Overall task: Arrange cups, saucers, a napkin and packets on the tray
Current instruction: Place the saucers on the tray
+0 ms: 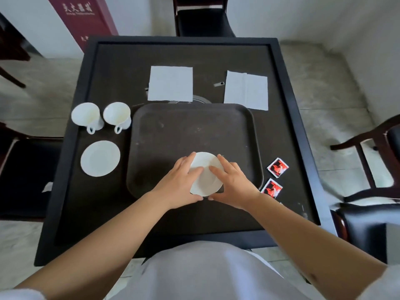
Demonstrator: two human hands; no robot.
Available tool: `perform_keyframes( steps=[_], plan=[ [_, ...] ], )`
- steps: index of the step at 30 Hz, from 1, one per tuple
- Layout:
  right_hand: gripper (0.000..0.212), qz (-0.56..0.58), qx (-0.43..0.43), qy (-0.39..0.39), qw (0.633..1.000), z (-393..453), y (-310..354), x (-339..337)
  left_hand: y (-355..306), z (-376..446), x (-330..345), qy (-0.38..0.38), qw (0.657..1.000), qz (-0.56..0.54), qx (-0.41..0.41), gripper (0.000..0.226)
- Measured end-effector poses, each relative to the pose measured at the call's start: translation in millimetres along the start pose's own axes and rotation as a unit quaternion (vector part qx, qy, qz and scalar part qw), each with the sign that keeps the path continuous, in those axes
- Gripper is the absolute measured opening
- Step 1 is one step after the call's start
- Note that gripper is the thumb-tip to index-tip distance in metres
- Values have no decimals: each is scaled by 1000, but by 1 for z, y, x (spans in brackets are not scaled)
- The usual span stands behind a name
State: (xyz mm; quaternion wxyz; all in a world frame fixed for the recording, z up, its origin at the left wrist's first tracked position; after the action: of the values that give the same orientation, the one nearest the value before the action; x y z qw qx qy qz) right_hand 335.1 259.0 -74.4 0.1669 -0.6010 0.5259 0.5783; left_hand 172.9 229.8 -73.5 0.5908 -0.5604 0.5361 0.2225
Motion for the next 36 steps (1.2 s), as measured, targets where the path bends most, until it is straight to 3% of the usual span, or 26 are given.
perform_keyframes(
  steps=[22, 36],
  plan=[
    [82, 19, 31, 5, 999, 121, -113, -30, 27, 174, 0, 57, 997, 48, -1, 70],
    [77, -5, 45, 22, 999, 152, -134, -20, 42, 209, 14, 73, 997, -1, -16, 68]
  ],
)
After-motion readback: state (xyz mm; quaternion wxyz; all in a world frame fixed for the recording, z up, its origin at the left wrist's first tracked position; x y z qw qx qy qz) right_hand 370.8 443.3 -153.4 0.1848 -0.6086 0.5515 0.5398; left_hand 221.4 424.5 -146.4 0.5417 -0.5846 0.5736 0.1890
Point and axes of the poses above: each hand's wrist, its own z-axis towards the middle knuckle, its own x-axis out of the palm, y = z × x, the point moved 6 cm from there along z, towards the middle knuckle, and after that the axes turned 5 degrees about x, right-handed, at the moved point
